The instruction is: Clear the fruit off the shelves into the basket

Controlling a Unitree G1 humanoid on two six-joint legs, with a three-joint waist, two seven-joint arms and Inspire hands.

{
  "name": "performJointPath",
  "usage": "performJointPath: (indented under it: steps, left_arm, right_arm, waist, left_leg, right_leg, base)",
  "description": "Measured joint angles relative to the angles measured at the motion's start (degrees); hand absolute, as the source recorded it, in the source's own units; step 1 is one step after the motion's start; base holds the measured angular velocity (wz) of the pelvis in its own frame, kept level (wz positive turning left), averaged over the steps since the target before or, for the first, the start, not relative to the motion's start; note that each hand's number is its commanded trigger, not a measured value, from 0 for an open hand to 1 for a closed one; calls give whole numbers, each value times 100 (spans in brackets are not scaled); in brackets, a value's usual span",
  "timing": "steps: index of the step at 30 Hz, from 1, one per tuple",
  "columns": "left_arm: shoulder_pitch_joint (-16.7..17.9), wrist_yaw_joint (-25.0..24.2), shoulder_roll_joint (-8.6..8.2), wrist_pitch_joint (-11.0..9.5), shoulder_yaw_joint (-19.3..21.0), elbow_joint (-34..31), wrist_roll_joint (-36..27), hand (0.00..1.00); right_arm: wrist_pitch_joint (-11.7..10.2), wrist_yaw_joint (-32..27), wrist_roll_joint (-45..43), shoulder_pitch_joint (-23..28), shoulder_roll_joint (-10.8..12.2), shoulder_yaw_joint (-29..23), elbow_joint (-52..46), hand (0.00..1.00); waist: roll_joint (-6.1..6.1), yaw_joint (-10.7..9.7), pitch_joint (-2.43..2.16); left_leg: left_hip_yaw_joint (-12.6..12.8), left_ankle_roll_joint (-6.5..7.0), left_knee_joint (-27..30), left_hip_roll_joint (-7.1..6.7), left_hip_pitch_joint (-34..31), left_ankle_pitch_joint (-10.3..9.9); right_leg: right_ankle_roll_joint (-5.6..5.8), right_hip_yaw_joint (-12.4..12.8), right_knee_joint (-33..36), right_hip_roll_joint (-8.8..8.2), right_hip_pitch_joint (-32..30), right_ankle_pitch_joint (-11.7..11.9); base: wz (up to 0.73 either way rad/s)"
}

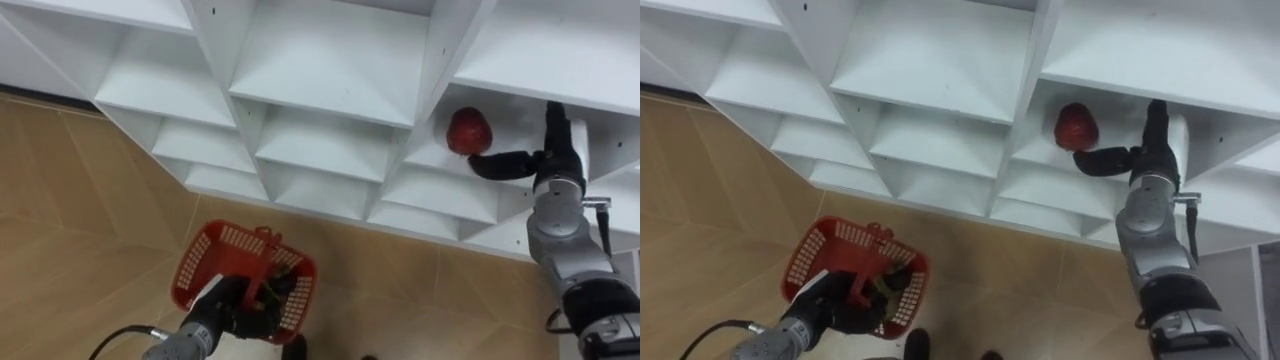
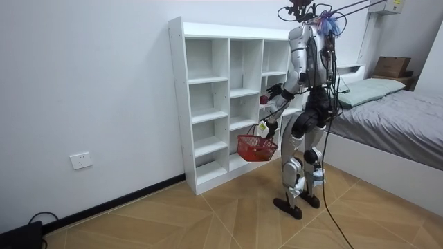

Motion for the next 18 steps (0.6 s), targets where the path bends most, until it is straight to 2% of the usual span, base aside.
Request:
performJointPath:
  steps: [10, 18]
  left_arm:
    - [2, 5, -4, 13, -1, 4, -4, 100]
    - [-59, -2, -7, 142, -7, 72, -4, 100]
  right_arm:
    - [3, -80, 1, -33, 0, -5, 130, 0]
    - [17, -27, -22, -33, 0, 0, 160, 0]
  waist:
    - [5, -11, -2]
    - [20, 12, -2]
  left_leg:
    - [16, 1, 4, 11, -8, 0]
    - [20, 1, -1, 11, -8, 0]
  right_leg:
    - [0, -1, 53, -4, -27, 0]
    - [0, 1, 50, -3, -27, 0]
  base:
    - [0]
    - [0]
